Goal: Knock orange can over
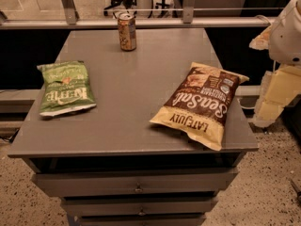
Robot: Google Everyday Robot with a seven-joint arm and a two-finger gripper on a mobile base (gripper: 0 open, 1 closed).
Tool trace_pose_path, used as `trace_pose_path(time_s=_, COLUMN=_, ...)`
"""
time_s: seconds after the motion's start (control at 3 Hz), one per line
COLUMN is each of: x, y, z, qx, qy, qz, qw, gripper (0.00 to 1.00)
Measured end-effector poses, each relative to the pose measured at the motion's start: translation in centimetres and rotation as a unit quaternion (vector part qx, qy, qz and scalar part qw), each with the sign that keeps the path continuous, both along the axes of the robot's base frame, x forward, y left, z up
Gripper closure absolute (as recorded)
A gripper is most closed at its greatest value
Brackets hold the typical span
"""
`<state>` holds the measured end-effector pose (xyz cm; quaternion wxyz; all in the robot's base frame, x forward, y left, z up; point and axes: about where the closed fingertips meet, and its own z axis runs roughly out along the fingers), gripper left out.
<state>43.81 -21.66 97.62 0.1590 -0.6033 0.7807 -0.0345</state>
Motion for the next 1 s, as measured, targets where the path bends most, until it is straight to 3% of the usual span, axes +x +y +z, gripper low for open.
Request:
trace_pose_path(time_s=0.33, x=0.0, y=0.0, z=0.0, qx=0.0, qy=0.0, qz=0.0, qw=1.0, gripper=0.0)
trace_pose_path(time_s=0.67, x=1.9, y=1.3, z=0.4, qx=0.018, qy=-0.01, qz=0.017, qw=0.9996, gripper=0.0)
trace_pose_path(time_s=1.0, x=8.5, y=6.1, z=0.2, qx=0.071, qy=-0.028, qz=0.05, qw=0.9959, gripper=0.0)
